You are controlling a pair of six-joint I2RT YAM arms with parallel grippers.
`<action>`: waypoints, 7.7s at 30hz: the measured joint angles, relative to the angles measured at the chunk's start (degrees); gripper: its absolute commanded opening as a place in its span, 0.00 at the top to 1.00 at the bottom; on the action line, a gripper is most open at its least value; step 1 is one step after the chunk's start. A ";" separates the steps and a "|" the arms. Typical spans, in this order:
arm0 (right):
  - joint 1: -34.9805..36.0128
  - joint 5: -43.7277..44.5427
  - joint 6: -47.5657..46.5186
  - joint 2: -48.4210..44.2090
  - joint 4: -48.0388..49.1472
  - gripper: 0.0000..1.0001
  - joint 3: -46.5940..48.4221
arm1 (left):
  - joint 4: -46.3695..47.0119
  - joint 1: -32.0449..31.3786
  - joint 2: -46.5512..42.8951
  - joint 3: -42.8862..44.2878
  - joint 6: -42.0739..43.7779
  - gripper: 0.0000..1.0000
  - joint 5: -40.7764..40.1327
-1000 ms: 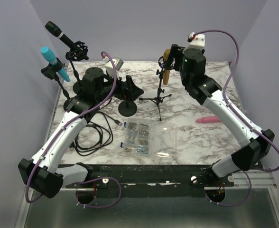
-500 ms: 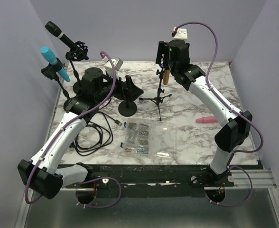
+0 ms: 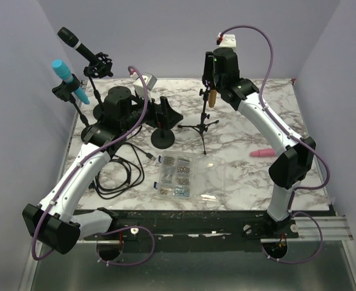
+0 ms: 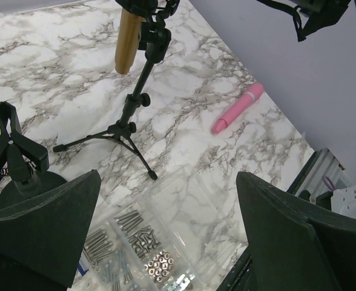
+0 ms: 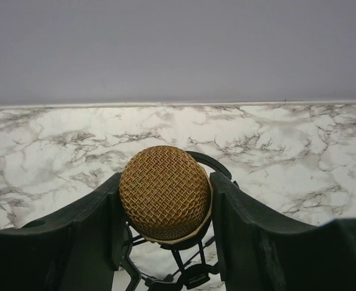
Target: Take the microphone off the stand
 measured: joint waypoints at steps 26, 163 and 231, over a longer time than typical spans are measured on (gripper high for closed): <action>0.00 2.95 -3.43 -30.53 8.07 0.83 -3.85 | 0.00 0.00 0.00 0.00 -0.04 0.01 0.00; -13.99 -40.92 36.57 -22.60 7.96 0.00 -50.90 | 0.37 -6.75 0.70 -0.07 -0.63 0.02 0.63; -22.82 -77.09 93.90 13.05 101.53 0.50 -61.75 | -0.04 -6.75 2.73 -0.07 0.37 0.01 0.22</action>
